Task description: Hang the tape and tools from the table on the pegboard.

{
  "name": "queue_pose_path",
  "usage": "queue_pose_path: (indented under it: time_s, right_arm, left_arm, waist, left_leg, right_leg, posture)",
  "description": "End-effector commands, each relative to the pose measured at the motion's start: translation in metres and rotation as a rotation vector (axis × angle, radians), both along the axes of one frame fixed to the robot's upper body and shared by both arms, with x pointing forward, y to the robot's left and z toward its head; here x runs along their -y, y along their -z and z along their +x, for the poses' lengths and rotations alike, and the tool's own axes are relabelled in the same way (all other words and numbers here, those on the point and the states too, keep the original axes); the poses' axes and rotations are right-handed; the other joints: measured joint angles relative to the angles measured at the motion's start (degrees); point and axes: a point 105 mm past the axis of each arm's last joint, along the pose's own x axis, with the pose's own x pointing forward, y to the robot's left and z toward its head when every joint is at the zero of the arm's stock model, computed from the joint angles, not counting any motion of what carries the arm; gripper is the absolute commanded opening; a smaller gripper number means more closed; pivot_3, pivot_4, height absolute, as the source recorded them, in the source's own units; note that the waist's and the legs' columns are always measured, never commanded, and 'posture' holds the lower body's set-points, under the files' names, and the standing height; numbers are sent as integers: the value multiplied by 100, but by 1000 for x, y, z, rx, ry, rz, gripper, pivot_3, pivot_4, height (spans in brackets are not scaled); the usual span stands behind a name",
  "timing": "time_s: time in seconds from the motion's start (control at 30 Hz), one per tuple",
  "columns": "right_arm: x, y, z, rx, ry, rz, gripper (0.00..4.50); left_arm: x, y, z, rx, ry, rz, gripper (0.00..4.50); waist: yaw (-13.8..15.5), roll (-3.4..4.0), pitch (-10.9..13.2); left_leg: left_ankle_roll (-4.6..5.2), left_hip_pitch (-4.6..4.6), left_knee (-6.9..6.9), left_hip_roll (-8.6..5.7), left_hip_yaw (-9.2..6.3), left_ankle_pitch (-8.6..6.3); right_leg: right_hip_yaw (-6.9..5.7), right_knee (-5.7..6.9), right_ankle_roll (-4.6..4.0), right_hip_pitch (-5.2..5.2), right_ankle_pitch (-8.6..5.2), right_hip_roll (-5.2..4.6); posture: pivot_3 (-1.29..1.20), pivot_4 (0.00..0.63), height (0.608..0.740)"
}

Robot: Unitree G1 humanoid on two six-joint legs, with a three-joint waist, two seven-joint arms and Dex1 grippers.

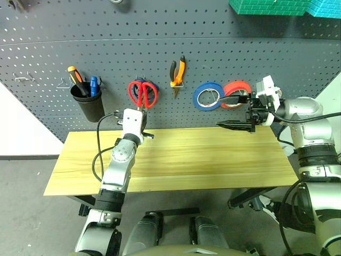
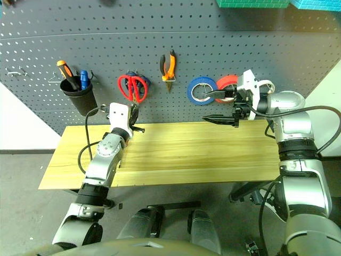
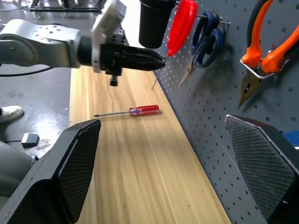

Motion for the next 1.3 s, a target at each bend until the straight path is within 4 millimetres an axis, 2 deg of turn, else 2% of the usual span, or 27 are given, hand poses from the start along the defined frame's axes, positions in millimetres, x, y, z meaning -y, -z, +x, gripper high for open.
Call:
queue_pose_path:
  time_s: [0.03,0.3,0.53,0.67,0.73,0.77,0.87,0.93,1.17,1.3]
  right_arm:
    - [3,-15,-4,62,4,14,4500]
    - [3,-12,-6,54,11,12,4500]
    - [4,-10,-7,51,18,16,4500]
    - [7,-9,-8,49,25,21,4500]
    - [7,-9,-9,47,26,23,4500]
    - [7,-8,-10,43,23,23,4500]
    - [6,-6,-14,26,11,22,4500]
    - [4,-5,-15,5,10,17,4500]
    - [-15,12,-18,-80,-10,8,4500]
    - [-29,20,-21,-123,-30,26,4500]
  left_arm:
    - [3,-16,9,55,-20,-11,256]
    - [2,-1,20,-14,-59,-31,256]
    - [-2,-2,22,-14,-49,-52,2471]
    - [1,-13,4,58,24,-20,3688]
    - [1,-25,-6,97,57,-70,4303]
    - [1,-32,-12,134,76,-50,4463]
    - [-6,-46,-29,192,98,-2,4463]
    - [-15,-46,-41,173,104,34,4463]
    - [-79,0,-79,-77,-59,116,4463]
    - [-112,25,-82,-219,-180,138,4463]
  waist:
    - [1,-1,-2]
    - [-1,-1,-7]
    - [-8,0,-10]
    - [-19,1,-10]
    - [-12,1,-10]
    - [-10,1,-10]
    - [-6,2,-11]
    - [-8,4,-12]
    - [-11,19,-20]
    - [12,28,-24]
  left_leg:
    - [0,0,1,0,0,0]
    - [1,0,4,0,-1,0]
    - [6,-5,37,0,-2,-4]
    - [14,-14,51,1,-5,-10]
    - [16,-16,51,1,-8,-11]
    - [16,-17,52,1,-10,-12]
    - [17,-24,56,2,-11,-13]
    - [17,-24,56,4,-12,-14]
    - [28,-26,54,19,-10,-21]
    - [27,-52,55,47,-6,-23]
  right_leg:
    - [0,0,1,1,0,0]
    - [0,1,4,1,2,3]
    - [-4,2,7,11,4,7]
    - [-3,2,9,11,5,4]
    - [1,1,10,9,5,2]
    - [1,1,10,9,5,0]
    - [-2,1,10,7,6,-6]
    - [-2,1,10,7,5,-6]
    - [5,-1,26,0,-11,-5]
    - [-18,-24,18,-6,-7,-6]
  posture:
    - [55,47,740]
    - [51,45,740]
    - [51,47,740]
    - [54,56,740]
    - [56,59,740]
    - [58,61,740]
    - [66,67,740]
    - [74,71,740]
    - [120,86,740]
    - [156,94,740]
